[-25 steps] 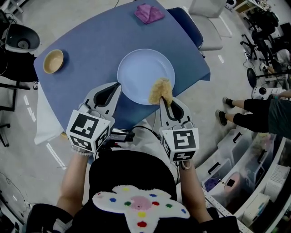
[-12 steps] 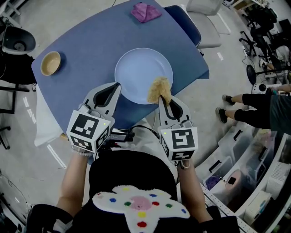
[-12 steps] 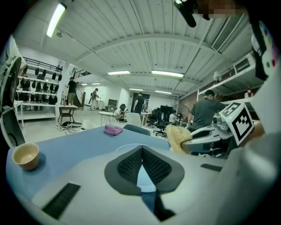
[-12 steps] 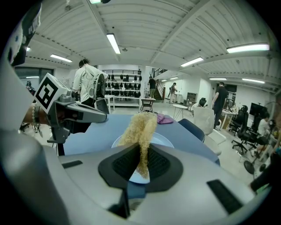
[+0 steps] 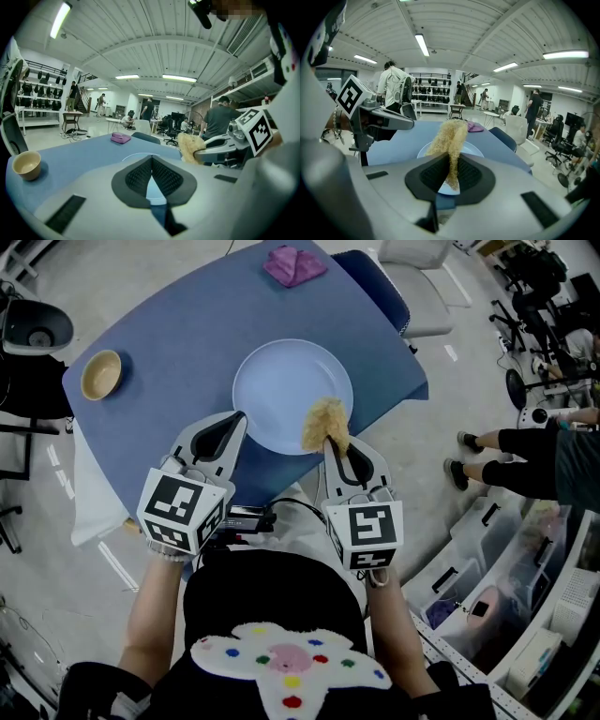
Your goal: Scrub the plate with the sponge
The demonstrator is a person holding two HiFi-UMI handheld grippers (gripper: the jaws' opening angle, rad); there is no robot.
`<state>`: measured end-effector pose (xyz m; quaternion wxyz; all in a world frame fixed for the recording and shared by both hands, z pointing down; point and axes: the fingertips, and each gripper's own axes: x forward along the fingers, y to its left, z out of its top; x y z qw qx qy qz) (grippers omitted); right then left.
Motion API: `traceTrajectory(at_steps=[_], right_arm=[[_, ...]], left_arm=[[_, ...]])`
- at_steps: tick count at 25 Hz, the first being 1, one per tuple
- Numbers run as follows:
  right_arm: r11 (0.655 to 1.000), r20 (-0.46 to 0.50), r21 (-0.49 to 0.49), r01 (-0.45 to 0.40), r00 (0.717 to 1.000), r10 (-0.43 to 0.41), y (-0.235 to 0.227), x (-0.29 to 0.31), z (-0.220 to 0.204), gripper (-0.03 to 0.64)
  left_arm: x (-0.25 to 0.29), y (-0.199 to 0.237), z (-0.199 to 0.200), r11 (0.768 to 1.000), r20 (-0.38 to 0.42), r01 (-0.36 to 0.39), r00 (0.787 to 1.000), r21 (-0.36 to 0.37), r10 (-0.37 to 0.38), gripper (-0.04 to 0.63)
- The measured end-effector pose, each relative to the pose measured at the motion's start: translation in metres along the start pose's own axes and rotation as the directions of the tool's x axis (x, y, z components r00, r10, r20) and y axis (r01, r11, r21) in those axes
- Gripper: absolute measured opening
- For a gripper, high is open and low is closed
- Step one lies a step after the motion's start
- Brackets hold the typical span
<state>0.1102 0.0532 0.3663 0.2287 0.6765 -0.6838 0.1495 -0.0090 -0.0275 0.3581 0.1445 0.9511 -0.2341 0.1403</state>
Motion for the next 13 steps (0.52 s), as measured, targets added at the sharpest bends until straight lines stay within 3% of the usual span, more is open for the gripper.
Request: traceTrajectory(at_steps=[13], right_arm=[[1.0, -0.004, -0.013, 0.003, 1.0, -0.003, 0.002, 0.0029, -0.005, 0.04]], left_arm=[[0.0015, 0.0032, -0.002, 1.0, 0.006, 0.0, 1.0, -0.004, 0.0, 0.009]])
